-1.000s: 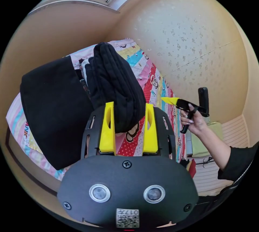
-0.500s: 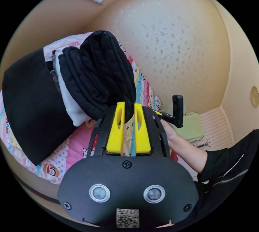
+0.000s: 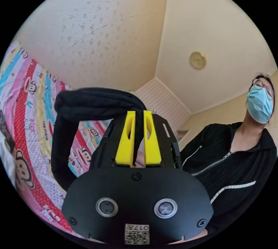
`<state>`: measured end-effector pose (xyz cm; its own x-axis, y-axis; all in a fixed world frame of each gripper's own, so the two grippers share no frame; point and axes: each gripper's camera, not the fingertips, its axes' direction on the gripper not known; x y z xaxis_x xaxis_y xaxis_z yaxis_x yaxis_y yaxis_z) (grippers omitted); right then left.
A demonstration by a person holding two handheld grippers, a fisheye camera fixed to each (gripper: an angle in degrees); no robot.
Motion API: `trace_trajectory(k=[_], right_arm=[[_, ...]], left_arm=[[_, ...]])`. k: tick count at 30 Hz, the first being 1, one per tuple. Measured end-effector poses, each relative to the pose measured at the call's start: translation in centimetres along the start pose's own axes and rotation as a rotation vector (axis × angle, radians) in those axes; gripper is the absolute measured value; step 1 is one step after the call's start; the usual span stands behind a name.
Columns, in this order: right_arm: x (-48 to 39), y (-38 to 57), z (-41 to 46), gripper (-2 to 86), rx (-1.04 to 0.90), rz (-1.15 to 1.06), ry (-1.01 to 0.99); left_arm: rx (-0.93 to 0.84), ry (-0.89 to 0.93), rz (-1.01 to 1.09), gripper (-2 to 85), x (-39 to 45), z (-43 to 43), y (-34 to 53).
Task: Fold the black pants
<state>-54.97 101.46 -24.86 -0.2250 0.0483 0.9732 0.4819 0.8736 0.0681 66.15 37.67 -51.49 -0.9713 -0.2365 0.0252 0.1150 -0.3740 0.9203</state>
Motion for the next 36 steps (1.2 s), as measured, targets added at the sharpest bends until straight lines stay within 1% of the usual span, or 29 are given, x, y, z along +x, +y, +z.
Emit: trace_trajectory(k=[1,3,4,6,9,10,13,15,17,20,23,25,27,28,30,33,35,36], right_arm=[[-1.3,-0.6,-0.3,2.4,-0.006,-0.025,-0.003],[-6.9,-2.5,-1.4,2.4,-0.012,-0.166,-0.001],[-8.4,-2.9,-1.7,2.3,-0.009,-0.204,-0.012],[-13.1,-4.1,-2.7,2.3,-0.032,-0.303,-0.074],[-18.5,-5.9,-3.9,2.3,-0.026,-0.416,-0.089],[-19.3,-6.3,-4.2,2.3,-0.017,-0.426,-0.090],[-22.7,-8.2,-6.2,2.1,0.029,-0.445,-0.108],[-24.7,-9.3,-8.2,1.9,0.080,-0.464,-0.176],[-25.9,-10.1,-9.7,1.6,0.133,-0.475,-0.206],[-26.9,-11.2,-11.8,1.0,0.194,-0.451,-0.228],[-27.6,-11.8,-13.0,0.5,0.201,-0.452,-0.215],[-27.6,-11.9,-13.4,0.1,0.211,-0.439,-0.225],[-26.9,-11.7,-14.1,-0.5,0.253,-0.390,-0.262],[-26.7,-11.5,-14.3,-0.6,0.262,-0.376,-0.258],[-26.2,-11.4,-14.6,-0.7,0.227,-0.320,-0.212],[-26.2,-11.1,-13.7,-0.6,0.132,-0.281,-0.130],[-26.4,-11.1,-13.3,-0.4,0.105,-0.256,-0.087],[-26.6,-11.2,-13.3,-0.2,0.099,-0.243,-0.070]], left_arm=[[-0.012,0.072,0.001,5.2,1.0,2.3,-1.1],[-0.032,0.169,0.005,5.5,2.3,5.3,-2.4],[-0.023,0.221,0.019,5.8,3.2,6.8,-3.2],[-0.023,0.279,0.037,6.4,4.4,8.7,-4.4],[-0.028,0.293,0.070,10.5,6.7,11.0,-6.4],[-0.028,0.289,0.094,13.3,7.7,11.7,-7.0],[-0.010,0.235,0.155,17.2,10.1,12.9,-8.1],[-0.016,0.206,0.208,18.1,11.7,13.9,-8.3],[-0.028,0.222,0.254,18.1,12.9,15.2,-8.3],[-0.021,0.194,0.288,17.5,14.0,17.4,-7.7],[-0.169,0.183,0.278,16.6,14.2,22.0,-7.3],[-0.327,0.129,0.230,16.7,13.5,26.0,-7.3],[-0.379,0.085,0.239,16.4,13.1,28.2,-7.0],[-0.368,0.093,0.249,15.8,13.0,29.2,-7.0],[-0.372,0.089,0.221,15.2,12.4,30.8,-7.5],[-0.451,0.088,0.175,14.3,10.8,34.2,-8.7],[-0.469,0.126,0.143,12.5,10.1,35.7,-9.7],[-0.480,0.132,0.108,10.1,9.4,36.3,-10.6]])
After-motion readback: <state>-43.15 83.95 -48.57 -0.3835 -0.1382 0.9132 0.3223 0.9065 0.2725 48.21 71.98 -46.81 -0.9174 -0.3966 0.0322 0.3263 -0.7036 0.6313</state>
